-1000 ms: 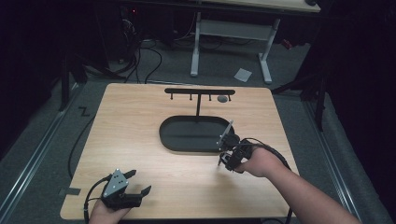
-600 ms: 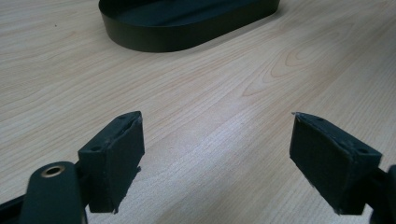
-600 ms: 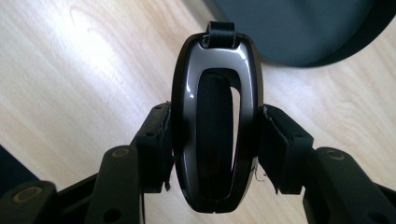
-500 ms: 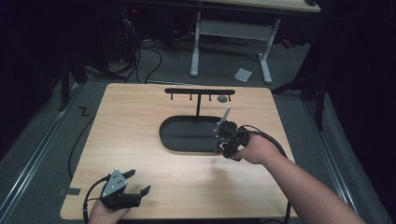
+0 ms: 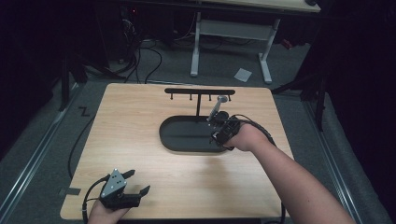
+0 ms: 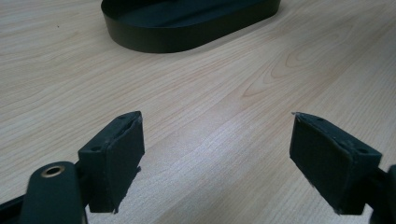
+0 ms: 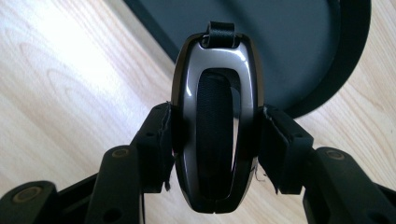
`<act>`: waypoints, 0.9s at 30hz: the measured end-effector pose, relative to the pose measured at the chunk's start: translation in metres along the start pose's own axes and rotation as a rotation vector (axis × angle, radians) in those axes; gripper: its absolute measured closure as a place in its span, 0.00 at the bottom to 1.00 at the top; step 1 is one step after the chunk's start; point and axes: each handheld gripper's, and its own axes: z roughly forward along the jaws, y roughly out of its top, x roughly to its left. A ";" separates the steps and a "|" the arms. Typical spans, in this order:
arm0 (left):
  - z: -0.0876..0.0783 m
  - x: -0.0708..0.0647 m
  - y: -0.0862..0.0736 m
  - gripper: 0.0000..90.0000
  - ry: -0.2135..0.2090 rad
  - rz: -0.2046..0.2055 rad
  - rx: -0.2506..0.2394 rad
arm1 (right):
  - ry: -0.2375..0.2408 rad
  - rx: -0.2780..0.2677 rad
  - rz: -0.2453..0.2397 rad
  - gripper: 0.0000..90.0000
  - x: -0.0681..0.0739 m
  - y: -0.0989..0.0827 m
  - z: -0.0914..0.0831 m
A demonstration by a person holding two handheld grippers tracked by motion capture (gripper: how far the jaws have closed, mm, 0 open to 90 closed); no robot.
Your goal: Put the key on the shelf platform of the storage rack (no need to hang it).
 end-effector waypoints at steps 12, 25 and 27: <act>-0.001 0.000 0.000 0.21 -0.002 0.000 0.003 | 0.004 0.005 0.000 0.54 -0.002 0.028 0.014; -0.001 0.001 0.000 0.21 -0.002 -0.007 -0.008 | -0.021 0.004 0.008 0.54 -0.007 0.062 0.022; -0.001 0.001 0.000 0.21 -0.002 -0.009 -0.010 | -0.030 -0.002 0.007 0.54 -0.006 0.069 0.023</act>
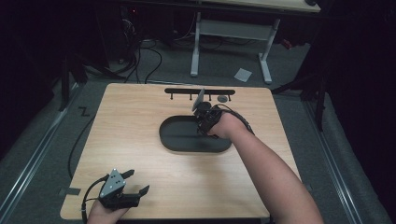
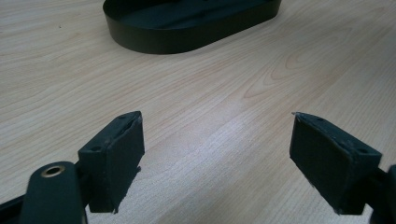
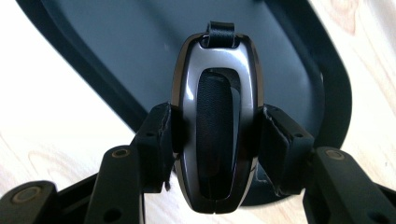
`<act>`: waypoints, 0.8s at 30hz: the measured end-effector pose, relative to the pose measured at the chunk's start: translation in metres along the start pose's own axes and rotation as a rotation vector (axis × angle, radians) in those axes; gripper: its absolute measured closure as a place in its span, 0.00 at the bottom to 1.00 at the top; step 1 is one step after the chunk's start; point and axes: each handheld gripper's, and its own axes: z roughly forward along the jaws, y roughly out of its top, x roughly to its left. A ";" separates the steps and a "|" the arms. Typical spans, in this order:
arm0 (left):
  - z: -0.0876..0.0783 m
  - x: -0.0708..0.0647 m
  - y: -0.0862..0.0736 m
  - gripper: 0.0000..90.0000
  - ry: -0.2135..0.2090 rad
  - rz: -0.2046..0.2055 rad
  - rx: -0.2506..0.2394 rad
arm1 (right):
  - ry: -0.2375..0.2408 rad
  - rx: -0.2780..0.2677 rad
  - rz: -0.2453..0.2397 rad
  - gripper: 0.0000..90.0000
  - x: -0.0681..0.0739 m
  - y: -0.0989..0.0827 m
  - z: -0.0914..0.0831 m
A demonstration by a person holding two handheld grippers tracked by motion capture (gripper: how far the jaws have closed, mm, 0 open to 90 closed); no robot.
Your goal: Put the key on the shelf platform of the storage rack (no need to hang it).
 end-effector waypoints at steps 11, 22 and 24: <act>-0.001 0.001 0.000 0.21 -0.002 -0.001 0.002 | 0.002 0.003 -0.023 0.54 0.005 0.016 0.022; 0.002 -0.001 0.000 0.21 -0.007 0.007 0.011 | 0.001 0.044 -0.009 0.54 -0.005 -0.008 0.046; 0.002 -0.001 -0.001 0.21 -0.007 0.006 0.013 | 0.003 0.048 0.004 0.54 -0.007 -0.011 0.052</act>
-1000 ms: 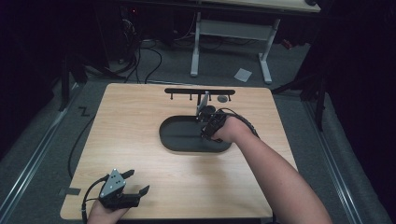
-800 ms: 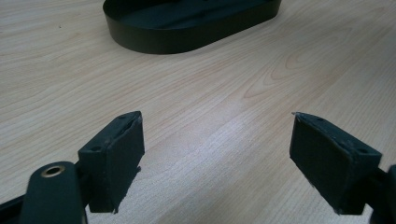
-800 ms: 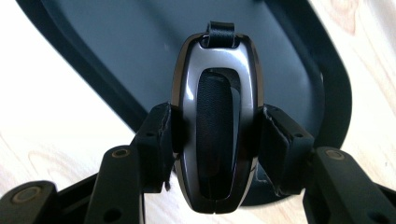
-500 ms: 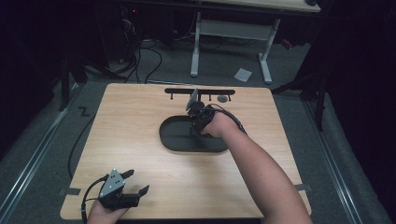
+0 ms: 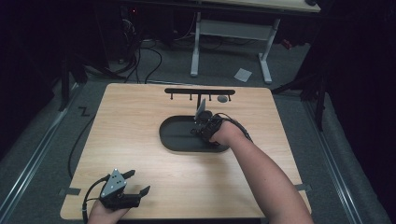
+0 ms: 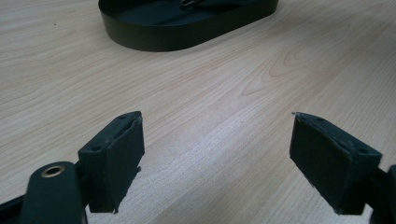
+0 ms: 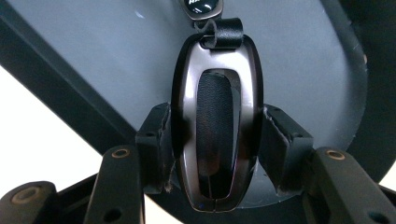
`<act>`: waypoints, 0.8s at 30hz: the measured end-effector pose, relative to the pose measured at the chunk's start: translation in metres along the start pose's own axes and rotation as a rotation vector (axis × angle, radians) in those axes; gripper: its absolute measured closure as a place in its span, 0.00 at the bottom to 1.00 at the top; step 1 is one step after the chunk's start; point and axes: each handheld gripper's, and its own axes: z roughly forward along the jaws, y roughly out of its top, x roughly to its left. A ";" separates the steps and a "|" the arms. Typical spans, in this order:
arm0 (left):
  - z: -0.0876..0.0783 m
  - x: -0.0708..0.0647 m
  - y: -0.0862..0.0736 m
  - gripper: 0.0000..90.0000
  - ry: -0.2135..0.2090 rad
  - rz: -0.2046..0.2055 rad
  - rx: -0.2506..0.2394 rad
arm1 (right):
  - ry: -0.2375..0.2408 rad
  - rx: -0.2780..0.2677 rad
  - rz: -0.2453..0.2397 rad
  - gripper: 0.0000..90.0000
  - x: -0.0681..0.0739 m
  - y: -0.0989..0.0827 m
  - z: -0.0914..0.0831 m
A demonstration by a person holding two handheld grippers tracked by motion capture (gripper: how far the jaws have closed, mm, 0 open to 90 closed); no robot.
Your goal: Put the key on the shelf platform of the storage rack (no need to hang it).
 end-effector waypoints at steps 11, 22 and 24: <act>0.001 0.000 0.000 0.21 0.000 0.001 0.001 | -0.002 0.001 0.002 0.54 -0.002 -0.002 0.015; 0.001 0.000 -0.001 0.21 0.001 0.001 0.003 | 0.006 -0.016 0.037 0.43 -0.002 -0.002 0.013; 0.001 0.000 -0.001 0.21 0.000 0.002 0.003 | 0.005 -0.026 0.050 0.42 0.000 -0.003 0.009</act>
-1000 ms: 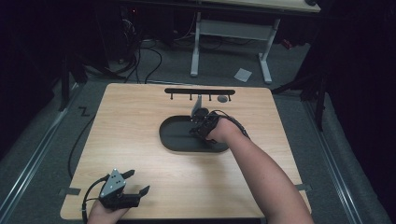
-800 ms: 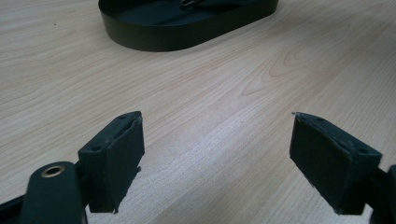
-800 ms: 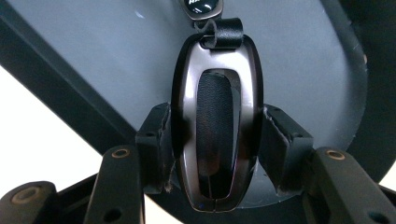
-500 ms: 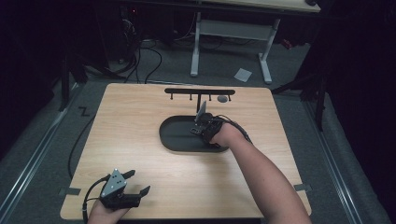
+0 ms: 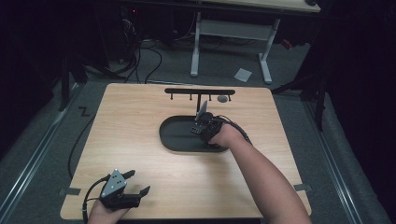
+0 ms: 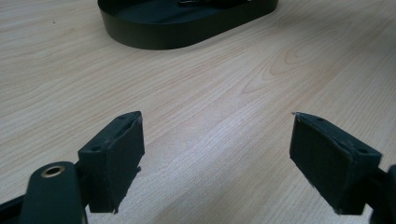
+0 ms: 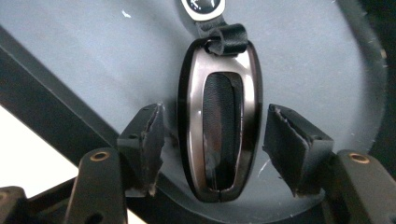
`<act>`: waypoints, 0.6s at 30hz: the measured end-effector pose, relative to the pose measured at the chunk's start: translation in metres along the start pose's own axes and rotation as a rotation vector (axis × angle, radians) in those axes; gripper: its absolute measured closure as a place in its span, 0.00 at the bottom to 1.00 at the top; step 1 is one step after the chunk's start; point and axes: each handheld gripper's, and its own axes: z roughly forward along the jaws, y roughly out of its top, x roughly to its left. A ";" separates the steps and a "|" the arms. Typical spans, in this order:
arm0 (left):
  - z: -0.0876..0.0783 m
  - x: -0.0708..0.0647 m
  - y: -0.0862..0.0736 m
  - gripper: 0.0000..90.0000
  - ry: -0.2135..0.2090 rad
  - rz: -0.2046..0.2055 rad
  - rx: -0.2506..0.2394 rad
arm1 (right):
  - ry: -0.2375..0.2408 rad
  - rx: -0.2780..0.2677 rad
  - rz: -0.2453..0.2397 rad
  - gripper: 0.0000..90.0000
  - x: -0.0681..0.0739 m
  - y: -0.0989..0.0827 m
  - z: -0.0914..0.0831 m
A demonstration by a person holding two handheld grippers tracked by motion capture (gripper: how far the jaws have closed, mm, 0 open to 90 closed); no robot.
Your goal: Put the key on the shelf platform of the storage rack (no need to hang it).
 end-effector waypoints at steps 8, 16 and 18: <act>0.001 -0.001 0.000 0.21 -0.003 0.003 0.002 | -0.021 -0.057 0.001 0.40 0.000 -0.010 -0.017; 0.003 -0.003 0.001 0.21 -0.003 0.009 0.011 | -0.026 -0.127 0.002 0.40 0.000 -0.028 -0.027; 0.003 -0.003 0.001 0.21 -0.006 0.011 0.017 | -0.023 -0.144 0.016 0.40 -0.001 -0.034 -0.028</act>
